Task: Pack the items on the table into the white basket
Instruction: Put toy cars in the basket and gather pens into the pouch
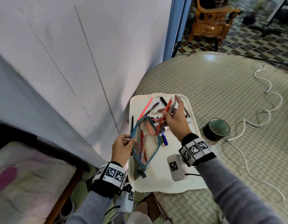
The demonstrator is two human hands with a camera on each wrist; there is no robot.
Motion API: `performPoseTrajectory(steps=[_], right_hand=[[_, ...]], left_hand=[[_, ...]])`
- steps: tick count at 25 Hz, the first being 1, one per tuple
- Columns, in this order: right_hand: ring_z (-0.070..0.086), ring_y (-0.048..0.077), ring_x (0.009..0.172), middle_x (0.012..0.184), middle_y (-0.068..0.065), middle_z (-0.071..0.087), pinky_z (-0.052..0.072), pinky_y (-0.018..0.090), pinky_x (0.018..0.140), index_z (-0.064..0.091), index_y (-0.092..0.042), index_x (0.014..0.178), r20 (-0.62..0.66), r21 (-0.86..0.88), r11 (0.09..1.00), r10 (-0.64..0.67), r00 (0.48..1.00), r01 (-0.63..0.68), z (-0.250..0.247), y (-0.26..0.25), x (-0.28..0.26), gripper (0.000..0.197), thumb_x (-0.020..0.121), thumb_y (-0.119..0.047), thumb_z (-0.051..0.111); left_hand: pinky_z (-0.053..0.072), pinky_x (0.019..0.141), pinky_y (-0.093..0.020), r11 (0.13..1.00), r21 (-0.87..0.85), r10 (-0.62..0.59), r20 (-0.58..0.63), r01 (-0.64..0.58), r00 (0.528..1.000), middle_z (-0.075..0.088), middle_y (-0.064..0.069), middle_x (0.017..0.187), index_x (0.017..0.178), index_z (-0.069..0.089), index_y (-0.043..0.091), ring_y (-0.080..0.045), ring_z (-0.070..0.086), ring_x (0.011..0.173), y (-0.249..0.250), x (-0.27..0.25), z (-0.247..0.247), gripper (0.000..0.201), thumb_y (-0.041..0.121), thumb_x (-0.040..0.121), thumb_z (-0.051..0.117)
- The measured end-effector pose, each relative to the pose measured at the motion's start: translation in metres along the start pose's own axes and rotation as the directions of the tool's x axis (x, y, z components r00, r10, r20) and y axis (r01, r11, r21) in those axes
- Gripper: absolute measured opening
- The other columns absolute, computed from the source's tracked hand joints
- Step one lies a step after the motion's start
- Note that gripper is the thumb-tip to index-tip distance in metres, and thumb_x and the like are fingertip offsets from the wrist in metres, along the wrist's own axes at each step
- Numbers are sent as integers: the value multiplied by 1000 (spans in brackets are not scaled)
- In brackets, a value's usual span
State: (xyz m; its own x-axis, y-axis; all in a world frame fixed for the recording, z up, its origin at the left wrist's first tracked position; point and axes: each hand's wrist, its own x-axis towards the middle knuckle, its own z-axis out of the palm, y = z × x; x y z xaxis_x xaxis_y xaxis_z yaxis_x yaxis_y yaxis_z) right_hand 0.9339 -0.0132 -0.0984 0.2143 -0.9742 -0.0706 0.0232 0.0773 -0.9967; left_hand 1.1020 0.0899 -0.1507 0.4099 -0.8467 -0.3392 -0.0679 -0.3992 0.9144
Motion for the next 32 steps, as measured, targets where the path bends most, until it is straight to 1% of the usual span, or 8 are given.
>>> performPoseTrajectory(steps=[5,11,13,17,19,22,25,32], right_hand=[[69,34,82,93,8,60,58,48,75,27,-20,133,131,-235,972,61,990,-29,30,36,-19,60,87,9,53],[56,10,97,109,-4,53,49,9,75,40,-14,133,192,-503,864,146,971,-31,39,57,-37,57,84,-8,68],[53,7,96,109,-6,53,50,16,81,47,-12,131,232,-571,814,34,972,108,36,57,-33,49,87,-12,66],[54,12,78,92,5,62,45,27,69,64,-7,94,-5,-615,755,-292,957,227,11,57,-2,17,88,3,51],[57,18,90,103,9,63,46,32,80,66,-7,96,6,-718,685,-168,986,121,-14,63,21,27,86,7,46],[49,27,117,123,8,59,42,38,95,63,-11,117,162,-947,298,114,980,122,-46,81,46,40,86,6,44],[42,29,118,125,7,53,37,38,93,59,-14,124,203,-979,19,151,967,202,-60,90,53,41,89,2,44],[50,28,112,119,8,54,37,35,90,61,-14,121,314,-949,99,207,926,299,-85,90,55,43,83,6,52]], left_hand=[[58,66,-35,1000,-6,2,2,-2,1000,73,-8,84,94,58,11,-21,71,79,3,0,-4,4,13,94,55],[59,69,-39,1000,0,6,23,-6,1000,73,-8,85,99,59,9,-21,71,81,0,1,-2,8,12,95,54],[59,67,-37,1000,-5,9,22,-9,1000,73,-9,84,98,59,8,-21,71,80,-2,2,-2,7,12,94,55],[57,61,-32,999,-39,4,-22,-4,1000,73,-8,78,91,60,10,-20,72,72,-1,4,-8,5,9,93,56],[58,63,-35,999,-47,-5,-42,3,999,73,-8,76,88,60,11,-20,72,69,-1,4,-11,8,8,93,56],[58,69,-43,998,-56,-14,-56,11,998,73,-11,77,86,59,12,-23,72,71,-1,5,-13,9,8,93,56],[58,72,-47,997,-72,-27,-57,23,998,73,-11,78,88,59,12,-23,72,72,-2,5,-14,7,9,93,56],[58,76,-48,997,-67,-36,-46,33,998,74,-8,78,90,60,12,-23,72,76,-4,6,-13,5,11,93,56]])
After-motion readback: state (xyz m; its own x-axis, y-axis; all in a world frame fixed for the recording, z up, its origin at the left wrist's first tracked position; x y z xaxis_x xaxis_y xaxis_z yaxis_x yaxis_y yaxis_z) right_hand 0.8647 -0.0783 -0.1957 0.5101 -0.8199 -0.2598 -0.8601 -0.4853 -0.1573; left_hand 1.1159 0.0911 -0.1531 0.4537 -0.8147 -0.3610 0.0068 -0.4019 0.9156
